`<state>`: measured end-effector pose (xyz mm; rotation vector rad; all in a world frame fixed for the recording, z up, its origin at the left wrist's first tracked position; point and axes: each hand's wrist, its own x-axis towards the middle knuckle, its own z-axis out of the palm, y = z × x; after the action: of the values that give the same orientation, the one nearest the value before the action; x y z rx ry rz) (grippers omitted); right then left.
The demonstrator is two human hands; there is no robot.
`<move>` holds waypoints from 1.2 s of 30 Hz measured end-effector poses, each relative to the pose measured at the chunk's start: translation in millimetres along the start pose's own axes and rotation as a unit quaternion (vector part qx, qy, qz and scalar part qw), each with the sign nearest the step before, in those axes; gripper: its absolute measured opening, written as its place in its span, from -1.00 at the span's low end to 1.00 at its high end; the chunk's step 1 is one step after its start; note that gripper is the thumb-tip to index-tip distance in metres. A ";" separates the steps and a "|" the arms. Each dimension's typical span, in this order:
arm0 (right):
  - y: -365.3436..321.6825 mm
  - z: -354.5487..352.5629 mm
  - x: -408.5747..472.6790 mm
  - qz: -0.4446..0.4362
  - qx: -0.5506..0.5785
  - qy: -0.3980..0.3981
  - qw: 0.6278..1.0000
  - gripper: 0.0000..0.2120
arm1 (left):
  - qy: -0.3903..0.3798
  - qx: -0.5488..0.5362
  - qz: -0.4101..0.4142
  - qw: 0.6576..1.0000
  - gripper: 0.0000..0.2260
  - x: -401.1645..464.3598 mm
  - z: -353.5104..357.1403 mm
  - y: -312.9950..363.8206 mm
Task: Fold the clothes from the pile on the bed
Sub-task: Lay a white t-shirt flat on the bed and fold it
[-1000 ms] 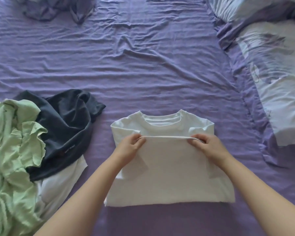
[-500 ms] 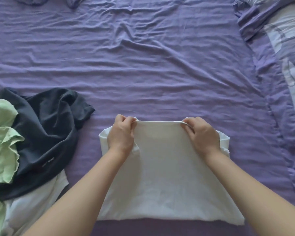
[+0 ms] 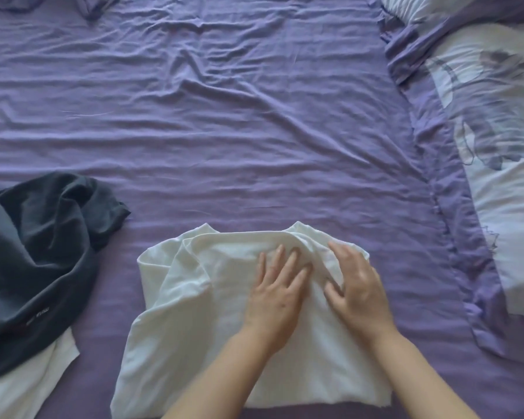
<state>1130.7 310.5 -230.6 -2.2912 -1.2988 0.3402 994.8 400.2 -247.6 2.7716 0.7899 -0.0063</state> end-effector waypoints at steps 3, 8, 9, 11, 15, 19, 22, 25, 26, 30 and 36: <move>13.6 -3.9 11.1 0.035 0.081 0.040 0.995 -0.54 | -0.052 0.016 -0.031 0.998 -0.52 10.6 8.5 1.7; 25.5 -17.7 22.3 0.052 0.032 0.173 0.983 -0.75 | -0.090 0.069 -0.015 0.993 -0.43 25.3 22.4 4.1; 23.8 -17.8 15.1 0.029 0.011 0.187 0.982 -0.79 | -0.092 0.068 -0.015 0.993 -0.41 29.4 22.2 5.0; 17.3 -14.2 -3.3 -0.019 -0.001 0.160 0.987 -0.81 | -0.087 0.060 -0.020 0.994 -0.39 39.5 19.6 6.4; 16.7 0.8 -13.1 -0.018 -0.106 -0.046 0.993 -0.59 | -0.087 0.069 -0.028 0.994 -0.40 48.5 16.7 2.1; 25.0 9.1 -3.3 0.050 -0.214 -0.148 0.964 -0.43 | -0.077 0.075 -0.037 0.994 -0.44 17.9 9.3 -13.8; -1.7 12.9 -7.6 -0.002 -0.206 -0.105 0.973 -0.41 | -0.049 0.047 -0.021 0.997 -0.46 -23.3 -2.7 -29.9; -36.4 33.4 -20.3 -0.094 -0.202 -0.117 0.968 -0.49 | -0.062 0.043 -0.008 0.997 -0.49 -66.8 -5.7 -52.5; -49.9 40.8 -21.9 -0.106 -0.194 -0.131 0.966 -0.49 | -0.064 0.048 -0.010 0.997 -0.50 -79.7 -7.1 -62.5; -89.9 75.2 -17.6 -0.132 -0.182 -0.149 0.963 -0.49 | -0.072 0.082 -0.047 0.993 -0.50 -98.4 -23.4 -106.4; -119.6 106.3 3.2 -0.163 -0.196 -0.152 0.955 -0.43 | -0.070 0.087 -0.127 0.986 -0.42 -77.8 -27.6 -158.2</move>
<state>998.0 395.3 -258.9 -2.3373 -2.0280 0.3532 844.6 496.3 -254.0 2.7688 1.1482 -0.3291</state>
